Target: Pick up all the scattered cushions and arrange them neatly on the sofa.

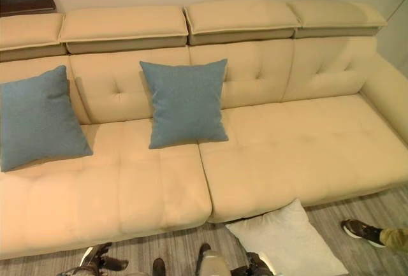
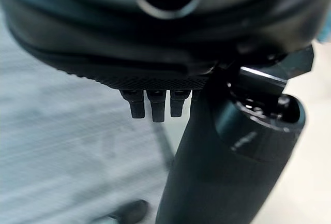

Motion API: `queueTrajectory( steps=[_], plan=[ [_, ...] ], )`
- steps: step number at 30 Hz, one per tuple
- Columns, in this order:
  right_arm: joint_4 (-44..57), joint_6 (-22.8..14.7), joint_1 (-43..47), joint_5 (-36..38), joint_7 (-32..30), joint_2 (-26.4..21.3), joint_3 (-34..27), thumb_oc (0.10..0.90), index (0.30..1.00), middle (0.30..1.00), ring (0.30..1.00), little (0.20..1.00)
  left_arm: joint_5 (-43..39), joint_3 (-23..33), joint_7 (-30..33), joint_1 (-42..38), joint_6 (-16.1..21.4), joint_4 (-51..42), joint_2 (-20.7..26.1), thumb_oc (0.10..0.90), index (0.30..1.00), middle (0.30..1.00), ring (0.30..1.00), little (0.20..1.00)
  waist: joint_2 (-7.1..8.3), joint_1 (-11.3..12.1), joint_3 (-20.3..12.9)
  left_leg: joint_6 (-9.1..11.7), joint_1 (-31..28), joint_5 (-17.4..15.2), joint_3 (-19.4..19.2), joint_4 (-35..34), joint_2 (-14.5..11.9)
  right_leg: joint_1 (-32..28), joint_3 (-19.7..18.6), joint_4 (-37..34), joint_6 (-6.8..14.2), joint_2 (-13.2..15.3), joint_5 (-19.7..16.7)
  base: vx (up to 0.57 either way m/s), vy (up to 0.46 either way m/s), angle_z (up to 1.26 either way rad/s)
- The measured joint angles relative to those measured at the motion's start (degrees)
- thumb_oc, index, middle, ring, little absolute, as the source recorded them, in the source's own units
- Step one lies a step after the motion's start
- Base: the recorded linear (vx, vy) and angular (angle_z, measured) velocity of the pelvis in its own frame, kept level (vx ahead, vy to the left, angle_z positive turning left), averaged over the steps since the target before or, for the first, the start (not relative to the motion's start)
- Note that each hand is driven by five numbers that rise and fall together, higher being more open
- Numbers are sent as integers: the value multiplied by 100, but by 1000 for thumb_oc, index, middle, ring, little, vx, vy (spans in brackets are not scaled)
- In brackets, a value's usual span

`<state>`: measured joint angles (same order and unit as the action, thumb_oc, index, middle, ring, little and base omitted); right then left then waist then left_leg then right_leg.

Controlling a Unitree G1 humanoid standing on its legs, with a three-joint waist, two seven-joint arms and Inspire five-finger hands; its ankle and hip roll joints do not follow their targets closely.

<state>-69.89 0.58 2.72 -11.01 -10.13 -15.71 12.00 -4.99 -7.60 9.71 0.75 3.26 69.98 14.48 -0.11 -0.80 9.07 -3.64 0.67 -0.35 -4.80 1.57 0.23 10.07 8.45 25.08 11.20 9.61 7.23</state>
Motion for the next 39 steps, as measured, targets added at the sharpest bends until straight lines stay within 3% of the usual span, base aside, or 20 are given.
queueTrajectory(
  steps=[2,3,4,5,9,14,17,18,20,21,24,26,28,29,31,33,34,35,37,39],
  plan=[
    [44,-1,-67,4,-8,1,-17,800,900,900,900,900,68,25,7,186,4,-19,110,800,900,900,900,900,102,153,-103,186,50,128,-161,-113,-145,-459,71,-541,12,4,121,-92,-196,-46],
    [45,-21,-85,15,-4,69,-16,800,900,900,900,900,71,59,0,288,-10,-22,230,800,900,900,900,900,330,192,-226,330,102,201,-201,-196,-108,-806,23,-1441,-272,-39,136,-114,-234,-36],
    [45,-26,-54,24,4,59,-14,800,900,900,900,900,71,123,6,298,-40,-11,173,800,900,900,900,900,289,179,-229,397,103,249,-203,-225,-180,-909,0,-1741,-508,-140,29,-107,-190,-38],
    [50,-49,-40,47,-5,42,-13,800,900,900,900,900,69,101,-5,366,-68,-36,66,800,900,900,900,900,197,169,-316,499,165,312,-190,-207,-395,-959,-81,-1998,-589,-375,-186,-133,-197,-24],
    [68,-101,-22,108,-10,29,-11,800,900,900,900,900,157,-79,31,234,-94,-57,-21,800,900,900,900,900,90,154,-470,753,396,483,-73,-36,-706,-886,-77,-2146,-814,-753,-250,-114,-134,-6],
    [21,-108,-227,247,-27,-199,-23,800,900,900,900,900,184,-264,10,208,-107,-94,-89,800,900,900,900,900,-104,118,-563,933,520,604,-18,28,-801,-743,-106,-2095,-961,-828,-236,-90,-32,-3],
    [-162,-111,-185,262,-32,-198,-22,800,900,900,900,900,186,-364,17,132,-106,-93,-95,800,900,900,900,900,-34,121,-502,1056,568,689,425,193,-659,-552,-409,-1934,-996,-721,-257,-154,18,-38],
    [-175,-113,-146,266,-34,-205,-26,800,900,900,900,900,183,-357,16,91,-107,-92,-95,800,900,900,900,900,1,136,-461,1068,584,715,586,282,-598,-534,-454,-1927,-981,-686,-295,-142,44,-72],
    [-191,-109,-68,269,-45,-242,-25,800,900,900,900,900,177,-356,17,52,-98,-93,-146,800,900,900,900,900,132,148,-393,1025,533,447,1386,408,-190,-434,-1013,-1947,-900,-496,-498,-126,78,-112],
    [-165,-113,28,271,-87,-319,-18,800,900,900,900,900,176,-350,-4,24,-100,-89,-241,800,900,900,900,900,45,57,-366,802,419,250,1470,330,-4,-351,-1207,-2016,-823,-496,-669,-127,116,-100],
    [-175,-84,112,270,-136,-302,-19,800,900,900,900,900,169,-348,-1,-196,-67,-90,-285,800,900,900,900,900,31,-35,-296,709,411,39,1583,258,9,-188,-1454,-2074,-673,-548,-849,-105,133,-65],
    [-166,-66,230,270,-161,-163,-18,800,900,900,900,900,180,-361,-15,-443,18,-82,-254,800,900,900,900,900,376,-96,-172,559,368,-135,1332,193,200,66,-1680,-2166,-517,-383,-1126,-153,182,-120],
    [-152,-74,245,270,-161,-67,-13,800,900,900,900,900,209,-418,-14,-510,19,-75,-205,800,900,900,900,900,583,-138,-168,445,451,-215,1065,234,323,183,-1730,-2326,-431,-232,-1123,-119,149,-92],
    [-129,-71,179,267,-161,-10,-7,800,900,900,900,900,297,-488,-15,-571,17,-68,-195,800,900,900,900,900,669,-177,-173,301,510,-155,903,277,419,214,-1688,-2547,-344,-87,-1068,-168,145,-100],
    [-128,-36,154,259,-153,50,-8,800,900,900,900,900,386,-559,-28,-585,23,-88,-170,800,900,900,900,900,603,-147,-128,216,589,-139,580,302,330,361,-1566,-2505,-65,-66,-1019,-135,77,-87],
    [-135,-5,37,246,-146,151,-3,800,900,900,900,900,464,-567,-26,-555,20,-81,-68,800,900,900,900,900,675,-138,-106,167,601,-137,276,374,339,477,-1229,-2339,-194,-112,-1121,-126,39,-68],
    [-138,-2,18,231,-130,155,-4,800,900,900,900,900,509,-560,-25,-530,21,-81,-54,800,900,900,900,900,639,-99,-42,127,565,-151,78,386,299,507,-723,-2296,-311,19,-1118,-128,31,-84],
    [-141,0,6,229,-133,149,-7,800,900,900,900,900,520,-558,-19,-480,13,-79,-51,800,900,900,900,900,485,-49,56,118,482,-145,-80,339,178,487,-59,-2209,-349,143,-1071,-107,15,-77],
    [-149,-6,-3,217,-133,143,-8,800,900,900,900,900,521,-452,-10,-368,7,-92,-34,800,900,900,900,900,267,86,130,129,269,-103,-344,104,-112,364,874,-1804,-302,181,-974,-78,-13,-81],
    [-175,5,-57,206,-130,131,-15,800,900,900,900,900,525,-443,-13,-300,0,-92,64,800,900,900,900,900,308,133,112,185,122,-91,-379,-35,-121,198,856,-1551,-260,176,-976,-73,-58,-40]
  ],
)
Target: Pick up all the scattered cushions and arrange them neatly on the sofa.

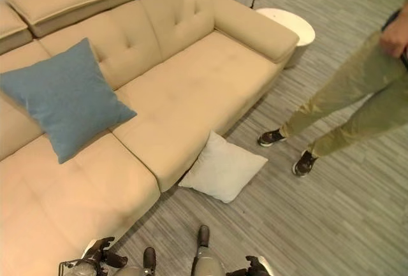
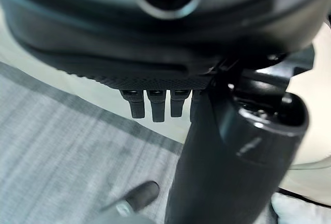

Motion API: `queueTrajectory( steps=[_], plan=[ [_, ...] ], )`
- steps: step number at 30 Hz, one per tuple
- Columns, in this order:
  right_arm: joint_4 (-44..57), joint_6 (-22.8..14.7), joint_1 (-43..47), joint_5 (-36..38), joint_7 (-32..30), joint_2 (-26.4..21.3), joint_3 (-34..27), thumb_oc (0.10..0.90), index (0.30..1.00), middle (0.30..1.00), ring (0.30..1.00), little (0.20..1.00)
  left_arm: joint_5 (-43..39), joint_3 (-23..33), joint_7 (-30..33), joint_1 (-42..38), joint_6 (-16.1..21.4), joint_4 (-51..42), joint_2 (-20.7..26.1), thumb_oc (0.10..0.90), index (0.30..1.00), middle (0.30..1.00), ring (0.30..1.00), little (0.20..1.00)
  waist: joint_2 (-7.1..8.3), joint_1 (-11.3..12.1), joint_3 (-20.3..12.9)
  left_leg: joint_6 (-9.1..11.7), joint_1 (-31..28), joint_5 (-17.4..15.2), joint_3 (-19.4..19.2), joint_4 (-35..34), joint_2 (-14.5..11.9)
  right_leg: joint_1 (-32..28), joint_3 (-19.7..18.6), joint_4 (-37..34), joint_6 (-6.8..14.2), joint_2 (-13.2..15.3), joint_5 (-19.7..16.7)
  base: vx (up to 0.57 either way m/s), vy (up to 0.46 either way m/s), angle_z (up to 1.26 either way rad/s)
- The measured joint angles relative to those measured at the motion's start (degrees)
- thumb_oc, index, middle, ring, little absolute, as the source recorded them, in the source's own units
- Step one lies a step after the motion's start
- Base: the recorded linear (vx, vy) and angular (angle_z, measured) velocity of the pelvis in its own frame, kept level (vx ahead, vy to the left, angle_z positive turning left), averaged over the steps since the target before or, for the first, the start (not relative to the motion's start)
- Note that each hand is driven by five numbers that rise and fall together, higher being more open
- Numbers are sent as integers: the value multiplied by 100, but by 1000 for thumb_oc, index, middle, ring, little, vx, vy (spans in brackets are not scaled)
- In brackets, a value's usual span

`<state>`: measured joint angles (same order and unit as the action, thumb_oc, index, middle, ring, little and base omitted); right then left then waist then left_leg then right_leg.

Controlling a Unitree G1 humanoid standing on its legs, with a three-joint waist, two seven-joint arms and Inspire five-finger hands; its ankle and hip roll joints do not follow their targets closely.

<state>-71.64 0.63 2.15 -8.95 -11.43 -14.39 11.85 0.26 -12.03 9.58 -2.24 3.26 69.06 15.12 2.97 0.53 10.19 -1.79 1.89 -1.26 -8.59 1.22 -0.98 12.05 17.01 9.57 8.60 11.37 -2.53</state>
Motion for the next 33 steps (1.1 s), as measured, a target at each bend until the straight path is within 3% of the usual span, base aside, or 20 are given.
queueTrajectory(
  steps=[1,3,4,6,12,15,17,18,20,21,23,24,26,27,28,29,30,31,32,33],
  plan=[
    [-15,-15,-93,-10,2,-14,1,800,900,900,900,900,0,9,-9,9,-11,25,63,800,900,900,900,900,110,-6,-11,74,-47,24,-40,35,69,-251,-49,-210,-406,-72,-146,-77,-111,-32],
    [5,-19,-2,-51,-13,-132,3,800,900,900,900,900,2,6,-18,50,-33,19,38,800,900,900,900,900,41,21,-26,66,-32,-16,11,53,-40,-339,-97,-487,-467,-250,-287,-39,-118,-32],
    [13,-19,44,-85,-17,-152,13,800,900,900,900,900,30,-33,-15,31,-48,28,43,800,900,900,900,900,51,51,-95,91,-15,-10,-67,34,-100,-466,-163,-986,-335,-365,-387,3,-91,-40],
    [60,-23,133,-109,-16,-161,15,800,900,900,900,900,112,-40,-14,7,-79,5,45,800,900,900,900,900,33,115,-152,201,-40,-7,-229,-25,-247,-542,-146,-1283,-406,-487,-438,18,-150,-46],
    [72,-52,74,-105,-20,-189,15,800,900,900,900,900,154,-141,-9,-19,-82,-2,-157,800,900,900,900,900,-117,8,-415,309,-98,-32,-292,14,-410,-534,-334,-1284,-559,-698,-522,41,-205,-13],
    [59,-57,70,-59,-30,-201,-8,800,900,900,900,900,150,-217,3,-59,-88,-7,-216,800,900,900,900,900,-159,26,-397,252,-45,-96,-19,486,-465,-633,-468,-1355,-680,-765,-511,32,-171,-26],
    [47,-78,76,44,-38,-184,-51,800,900,900,900,900,140,-250,17,-100,-92,0,-191,800,900,900,900,900,-70,38,-348,281,197,-93,183,1236,-397,-712,-656,-1375,-768,-721,-440,27,-86,-36],
    [52,-83,70,81,-94,-227,-57,800,900,900,900,900,130,-252,20,-128,-76,-33,-199,800,900,900,900,900,-51,59,-346,366,500,-72,468,1857,-359,-788,-737,-1389,-801,-678,-436,48,-88,-31],
    [47,-73,52,92,-157,-300,-59,800,900,900,900,900,134,-300,10,-235,-51,-47,-246,800,900,900,900,900,-32,44,-329,531,839,-161,826,2384,-236,-753,-857,-1382,-920,-640,-469,105,-57,-30],
    [7,-56,83,108,-190,-366,-53,800,900,900,900,900,127,-321,6,-304,-31,-49,-332,800,900,900,900,900,-10,89,-309,477,954,-245,1195,2230,73,-596,-973,-1355,-956,-562,-455,152,-35,-43],
    [-19,-49,140,117,-216,-398,-53,800,900,900,900,900,102,-367,-5,-433,-54,-9,-401,800,900,900,900,900,33,30,-265,448,959,-215,1321,1271,478,-507,-1099,-1401,-1011,-482,-415,166,-13,-33],
    [-21,-47,123,124,-216,-400,-55,800,900,900,900,900,100,-361,-8,-461,-58,-5,-417,800,900,900,900,900,29,14,-249,460,920,-205,1306,999,534,-503,-1095,-1403,-1010,-481,-414,174,14,-20],
    [-20,-37,12,158,-243,-435,-57,800,900,900,900,900,100,-363,-10,-454,-76,-7,-481,800,900,900,900,900,-121,-3,-218,441,787,-265,1327,400,583,-470,-1145,-1430,-974,-671,-395,172,28,-35],
    [-12,-38,9,161,-250,-464,-57,800,900,900,900,900,90,-345,-16,-448,-77,-25,-505,800,900,900,900,900,-248,42,-216,314,740,-243,1407,285,506,-450,-1245,-1435,-880,-799,-332,191,62,-60],
    [-18,-33,12,170,-250,-443,-53,800,900,900,900,900,93,-291,-16,-425,-77,-37,-493,800,900,900,900,900,-251,97,-182,195,740,-188,1371,241,453,-530,-1305,-1489,-816,-903,-307,199,86,-98],
    [-25,-35,152,180,-248,-387,-71,800,900,900,900,900,93,-265,3,-380,-81,-60,-448,800,900,900,900,900,-378,201,-93,63,702,-84,1168,184,197,-302,-1189,-583,-839,-1095,53,220,101,-81],
    [-50,-31,123,181,-248,-305,-115,800,900,900,900,900,91,-268,4,-313,-78,-85,-397,800,900,900,900,900,-336,166,-114,72,593,-77,1151,163,191,-254,-1188,13,-756,-1103,383,292,150,-62],
    [-62,-7,10,188,-245,-207,-113,800,900,900,900,900,86,-267,5,-229,-73,-189,-298,800,900,900,900,900,-128,173,-196,75,491,-74,1081,159,320,-384,-1196,421,-710,-1000,797,227,117,-18],
    [-72,3,-36,192,-242,-167,-115,800,900,900,900,900,87,-257,3,-195,-70,-198,-246,800,900,900,900,900,5,179,-234,73,445,-73,1020,202,426,-525,-1238,273,-805,-907,1045,212,119,-40],
    [-115,0,-14,189,-242,-182,-127,800,900,900,900,900,88,-247,2,-89,-93,-175,-256,800,900,900,900,900,-57,231,-293,27,388,-57,895,235,375,-586,-1260,219,-731,-907,1074,139,72,-53]
  ],
)
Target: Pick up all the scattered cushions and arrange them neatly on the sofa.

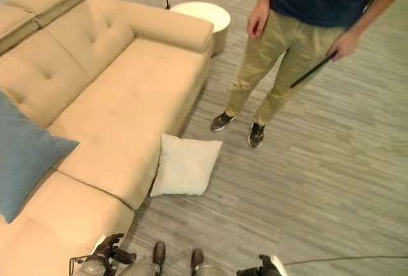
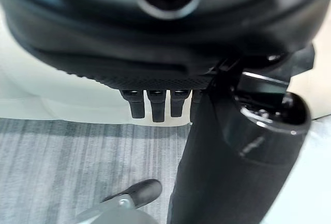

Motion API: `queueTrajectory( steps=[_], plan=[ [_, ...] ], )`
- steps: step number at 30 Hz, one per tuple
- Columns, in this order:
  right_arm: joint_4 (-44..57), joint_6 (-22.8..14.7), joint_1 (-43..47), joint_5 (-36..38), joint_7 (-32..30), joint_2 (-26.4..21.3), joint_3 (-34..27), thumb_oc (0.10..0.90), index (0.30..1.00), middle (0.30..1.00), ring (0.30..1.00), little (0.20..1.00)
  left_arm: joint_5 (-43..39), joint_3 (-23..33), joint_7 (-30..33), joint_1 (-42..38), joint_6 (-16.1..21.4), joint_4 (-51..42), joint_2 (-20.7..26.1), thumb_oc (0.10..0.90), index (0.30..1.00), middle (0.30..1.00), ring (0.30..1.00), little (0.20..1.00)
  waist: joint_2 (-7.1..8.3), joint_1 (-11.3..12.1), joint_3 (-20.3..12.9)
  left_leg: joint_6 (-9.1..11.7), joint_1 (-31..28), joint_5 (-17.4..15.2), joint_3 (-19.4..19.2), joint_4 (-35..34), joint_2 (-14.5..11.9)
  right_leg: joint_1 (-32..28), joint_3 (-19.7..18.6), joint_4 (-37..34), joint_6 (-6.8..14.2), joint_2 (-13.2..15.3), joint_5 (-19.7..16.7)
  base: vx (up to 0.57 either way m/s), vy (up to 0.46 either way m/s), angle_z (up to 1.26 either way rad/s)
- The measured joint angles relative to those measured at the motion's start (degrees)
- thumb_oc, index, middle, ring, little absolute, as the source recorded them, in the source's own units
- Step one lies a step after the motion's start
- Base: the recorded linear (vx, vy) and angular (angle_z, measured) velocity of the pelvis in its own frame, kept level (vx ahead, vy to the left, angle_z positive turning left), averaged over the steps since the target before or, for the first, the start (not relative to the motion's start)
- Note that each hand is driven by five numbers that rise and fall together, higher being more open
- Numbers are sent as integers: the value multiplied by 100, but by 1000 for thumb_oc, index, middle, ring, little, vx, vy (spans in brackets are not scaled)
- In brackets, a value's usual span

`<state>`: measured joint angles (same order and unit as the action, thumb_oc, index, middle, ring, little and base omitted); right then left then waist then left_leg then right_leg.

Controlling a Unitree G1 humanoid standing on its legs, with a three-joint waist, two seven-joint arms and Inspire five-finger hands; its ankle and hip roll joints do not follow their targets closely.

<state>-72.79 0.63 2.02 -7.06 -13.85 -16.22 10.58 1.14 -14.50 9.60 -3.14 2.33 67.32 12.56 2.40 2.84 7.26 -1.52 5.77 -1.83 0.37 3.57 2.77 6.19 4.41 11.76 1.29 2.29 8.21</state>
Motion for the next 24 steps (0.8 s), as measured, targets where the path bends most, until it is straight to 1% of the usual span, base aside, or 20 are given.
queueTrajectory(
  steps=[1,2,3,4,6,7,8,9,10,11,12,15,16,17,18,19,20,22,23,24],
  plan=[
    [1,-6,15,0,-1,-14,3,800,900,900,900,900,-1,7,13,11,-3,-6,6,800,900,900,900,900,-37,32,-13,-80,-16,188,-78,37,-28,-18,-5,4,19,-14,-10,138,72,-57],
    [-1,-3,49,0,5,10,7,800,900,900,900,900,-1,5,5,9,-24,3,42,800,900,900,900,900,-23,35,-6,-167,-60,111,-88,96,19,-69,-16,-3,66,19,-8,104,57,-38],
    [0,10,86,1,10,0,7,800,900,900,900,900,-3,4,8,36,-25,-6,41,800,900,900,900,900,-58,17,24,-210,-124,145,-121,59,-22,61,23,411,292,37,-41,94,47,-23],
    [49,9,109,3,15,9,9,800,900,900,900,900,-4,2,6,21,-24,-32,68,800,900,900,900,900,-72,-5,47,-212,-225,186,-173,-19,-49,253,161,886,434,80,-60,95,45,-21],
    [165,11,197,46,12,26,4,800,900,900,900,900,-62,-5,4,42,-25,-13,101,800,900,900,900,900,-95,-19,126,-283,-336,156,-260,-46,-130,596,453,1667,538,210,-36,121,-3,-15],
    [220,-2,200,59,14,27,5,800,900,900,900,900,-91,-2,7,44,-26,-1,94,800,900,900,900,900,-93,-40,127,-294,-375,149,-275,-52,-131,677,666,1924,527,345,30,120,-29,-5],
    [230,-8,208,67,15,29,6,800,900,900,900,900,-107,-5,8,27,-25,-1,92,800,900,900,900,900,-93,-36,134,-332,-421,117,-280,-55,-130,731,699,1986,582,444,63,212,-83,-6],
    [264,-2,292,102,16,26,8,800,900,900,900,900,-112,3,14,9,-24,-2,69,800,900,900,900,900,-142,-61,160,-364,-501,-11,-231,-104,-123,721,908,1695,603,746,74,235,-108,-12],
    [343,-1,315,110,24,23,12,800,900,900,900,900,-112,2,14,-2,-24,-3,71,800,900,900,900,900,-150,-57,173,-366,-531,-25,-215,-178,-125,771,877,1495,608,810,70,293,-148,-10],
    [368,-9,308,113,32,23,11,800,900,900,900,900,-112,10,16,0,-24,4,73,800,900,900,900,900,-145,-61,173,-329,-547,16,-214,-230,-133,792,828,1278,606,827,71,243,-156,-6],
    [473,-27,353,115,48,23,15,800,900,900,900,900,-112,12,16,-19,-27,43,70,800,900,900,900,900,-174,-89,204,-253,-585,69,-206,-313,-178,889,575,535,571,744,-48,240,-157,8],
    [516,-12,343,115,60,28,21,800,900,900,900,900,-110,14,19,-75,-24,246,29,800,900,900,900,900,-169,-178,230,-193,-754,-62,-67,-413,-179,986,299,-503,655,670,-766,231,-155,32],
    [515,-4,323,114,65,44,20,800,900,900,900,900,-108,13,20,-20,-21,242,44,800,900,900,900,900,-133,-216,254,-140,-832,-94,7,-430,-160,1004,316,-689,630,694,-957,289,-227,49],
    [457,-1,218,113,73,85,17,800,900,900,900,900,-109,18,23,64,-18,249,55,800,900,900,900,900,-23,-239,260,33,-1038,-238,147,-506,-119,980,326,-671,472,712,-1410,301,-262,50],
    [367,-16,212,112,79,82,13,800,900,900,900,900,-108,72,28,82,-22,294,-3,800,900,900,900,900,-53,-257,264,132,-1122,-290,227,-514,-211,927,361,-580,410,667,-1475,370,-337,48],
    [349,14,124,115,98,63,7,800,900,900,900,900,-108,126,28,102,-22,328,-67,800,900,900,900,900,-167,-263,197,205,-1127,-334,315,-425,-317,834,453,-609,378,534,-1454,248,-255,37],
    [339,39,78,114,125,42,10,800,900,900,900,900,-109,128,25,139,-12,345,-115,800,900,900,900,900,-307,-209,129,258,-1112,-354,395,-243,-557,714,488,-607,239,331,-1369,214,-263,28],
    [376,27,137,120,120,18,-12,800,900,900,900,900,-109,152,26,142,-11,355,-115,800,900,900,900,900,-318,-220,118,328,-992,-337,523,121,-682,541,653,-680,94,224,-1305,127,-248,29],
    [406,11,142,125,117,8,-47,800,900,900,900,900,-110,171,26,75,-11,374,-115,800,900,900,900,900,-263,-229,119,376,-768,-328,624,566,-669,405,755,-826,45,217,-1280,20,-197,59],
    [470,-7,183,177,105,-7,-47,800,900,900,900,900,-116,177,36,-49,30,318,-55,800,900,900,900,900,-68,-192,142,610,-91,-199,611,1756,-538,261,843,-1037,-131,257,-1350,34,-192,55]
  ],
)
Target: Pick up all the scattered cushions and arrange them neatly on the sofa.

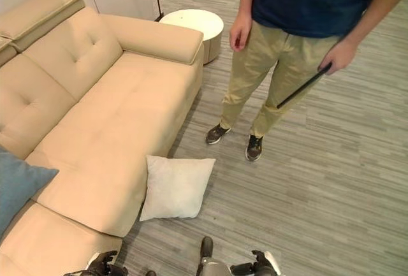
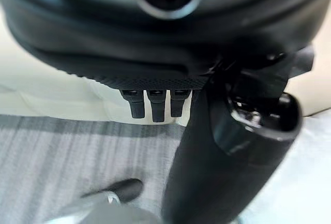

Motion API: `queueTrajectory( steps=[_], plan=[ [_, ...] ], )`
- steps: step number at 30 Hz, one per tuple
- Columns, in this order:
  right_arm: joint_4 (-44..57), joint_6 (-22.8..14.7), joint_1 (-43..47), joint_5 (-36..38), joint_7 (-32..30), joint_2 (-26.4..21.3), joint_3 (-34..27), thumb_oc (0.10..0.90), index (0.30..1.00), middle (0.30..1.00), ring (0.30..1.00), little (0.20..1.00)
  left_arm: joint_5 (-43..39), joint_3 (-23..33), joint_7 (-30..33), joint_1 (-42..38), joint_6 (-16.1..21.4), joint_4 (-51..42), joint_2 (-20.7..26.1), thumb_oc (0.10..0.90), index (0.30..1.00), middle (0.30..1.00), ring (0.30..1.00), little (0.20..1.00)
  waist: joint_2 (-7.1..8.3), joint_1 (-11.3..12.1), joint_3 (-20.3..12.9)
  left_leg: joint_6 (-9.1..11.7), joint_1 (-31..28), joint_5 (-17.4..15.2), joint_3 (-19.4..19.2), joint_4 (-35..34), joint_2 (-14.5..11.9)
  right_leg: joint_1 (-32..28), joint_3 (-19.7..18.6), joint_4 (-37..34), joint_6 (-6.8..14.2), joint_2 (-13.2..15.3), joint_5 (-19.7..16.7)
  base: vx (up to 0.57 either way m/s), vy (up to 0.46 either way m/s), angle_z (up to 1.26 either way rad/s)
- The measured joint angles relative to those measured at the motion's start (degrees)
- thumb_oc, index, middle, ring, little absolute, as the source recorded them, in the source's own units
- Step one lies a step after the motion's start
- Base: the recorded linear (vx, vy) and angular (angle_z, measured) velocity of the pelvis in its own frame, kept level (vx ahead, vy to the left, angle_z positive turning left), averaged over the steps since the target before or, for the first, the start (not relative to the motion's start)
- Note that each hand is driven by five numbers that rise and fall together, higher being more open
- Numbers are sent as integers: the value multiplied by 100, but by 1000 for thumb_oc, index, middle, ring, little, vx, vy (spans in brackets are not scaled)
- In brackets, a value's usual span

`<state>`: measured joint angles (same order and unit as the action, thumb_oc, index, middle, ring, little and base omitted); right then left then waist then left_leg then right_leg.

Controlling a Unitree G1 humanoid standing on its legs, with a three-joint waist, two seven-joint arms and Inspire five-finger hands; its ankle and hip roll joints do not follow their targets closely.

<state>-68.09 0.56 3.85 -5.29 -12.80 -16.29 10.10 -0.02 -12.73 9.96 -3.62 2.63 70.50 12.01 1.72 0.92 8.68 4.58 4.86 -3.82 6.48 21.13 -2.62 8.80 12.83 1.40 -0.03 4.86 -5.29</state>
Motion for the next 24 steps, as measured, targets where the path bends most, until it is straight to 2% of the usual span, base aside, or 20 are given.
queueTrajectory(
  steps=[1,2,3,4,5,7,8,10,11,12,14,15,16,18,21,24],
  plan=[
    [46,-14,16,39,-14,-20,0,800,900,900,900,900,-27,1,14,-33,7,-95,37,800,900,900,900,900,64,35,8,226,370,167,3,629,51,-27,49,-64,-119,-4,-3,69,-179,37],
    [94,-29,45,79,-30,-49,5,800,900,900,900,900,-54,2,55,-57,11,-162,56,800,900,900,900,900,110,68,25,292,616,188,3,1064,61,-43,90,-80,-194,-2,-1,136,-157,5],
    [163,-66,141,145,-85,-108,15,800,900,900,900,900,-101,21,77,-87,4,-196,41,800,900,900,900,900,67,116,29,285,823,196,-54,1274,-59,-128,115,-109,-452,-94,103,155,-119,9],
    [184,-89,145,180,-128,-122,7,800,900,900,900,900,-113,21,74,-125,-23,-201,43,800,900,900,900,900,94,105,52,214,865,140,-190,1239,-116,-232,153,-202,-472,-126,136,186,-95,20],
    [211,-106,171,206,-147,-128,5,800,900,900,900,900,-116,17,75,-116,-22,-345,63,800,900,900,900,900,103,106,88,163,865,108,-437,903,-127,-347,276,-257,-539,-146,172,191,-67,37],
    [320,-106,153,233,-163,-141,-33,800,900,900,900,900,-124,-43,64,-161,-16,-450,50,800,900,900,900,900,93,46,173,135,867,118,-642,250,-117,-476,430,-352,-507,-161,270,210,-15,44],
    [348,-106,161,265,-161,-113,-40,800,900,900,900,900,-173,-57,54,-165,-18,-569,43,800,900,900,900,900,97,30,211,145,839,136,-788,-463,-119,-550,486,-406,-453,-203,280,165,14,38],
    [372,-113,169,328,-168,-113,-40,800,900,900,900,900,-212,-73,54,-180,-19,-596,16,800,900,900,900,900,61,13,233,194,828,207,-844,-1097,-132,-618,533,-518,-387,-260,265,101,12,18],
    [355,-107,163,339,-167,-118,-39,800,900,900,900,900,-225,-62,52,-194,-19,-619,-14,800,900,900,900,900,-6,4,289,201,846,347,-826,-1447,-153,-657,572,-548,-412,-333,231,104,33,-13],
    [360,-111,231,339,-171,-119,-33,800,900,900,900,900,-289,-53,52,-223,0,-675,-18,800,900,900,900,900,-67,0,394,271,929,541,-751,-1544,-122,-747,569,-564,-401,-415,245,206,139,-25],
    [366,-113,188,336,-180,-123,-40,800,900,900,900,900,-318,-62,47,-185,-27,-763,-66,800,900,900,900,900,-94,-84,426,116,630,621,-794,-1768,-102,-932,416,-564,-249,-436,350,267,189,-40],
    [367,-113,157,336,-179,-131,-39,800,900,900,900,900,-318,-89,42,-110,-26,-765,-89,800,900,900,900,900,-162,-83,418,32,502,759,-795,-1855,-116,-1006,369,-556,-191,-473,388,145,115,-37],
    [366,-120,148,336,-177,-158,-45,800,900,900,900,900,-318,-144,37,-80,-24,-764,-118,800,900,900,900,900,-254,-102,394,-155,398,904,-761,-1892,-153,-1035,319,-515,-122,-527,443,81,73,-17],
    [343,-109,73,336,-193,-104,-57,800,900,900,900,900,-323,-256,39,-172,-12,-820,-97,800,900,900,900,900,-168,-165,405,-306,324,893,-837,-1998,77,-909,217,-292,70,-269,590,12,84,-5],
    [338,-114,163,379,-203,-25,-59,800,900,900,900,900,-522,-236,76,-282,8,-878,-2,800,900,900,900,900,-130,-157,434,-321,545,884,-917,-1943,261,-490,84,111,229,-27,761,-106,80,-9],
    [354,-126,605,531,-257,5,-60,800,900,900,900,900,-835,-239,200,-584,79,-1081,190,800,900,900,900,900,-146,-109,699,-359,980,909,-907,-1839,279,39,56,426,265,46,814,-125,59,2]
  ],
)
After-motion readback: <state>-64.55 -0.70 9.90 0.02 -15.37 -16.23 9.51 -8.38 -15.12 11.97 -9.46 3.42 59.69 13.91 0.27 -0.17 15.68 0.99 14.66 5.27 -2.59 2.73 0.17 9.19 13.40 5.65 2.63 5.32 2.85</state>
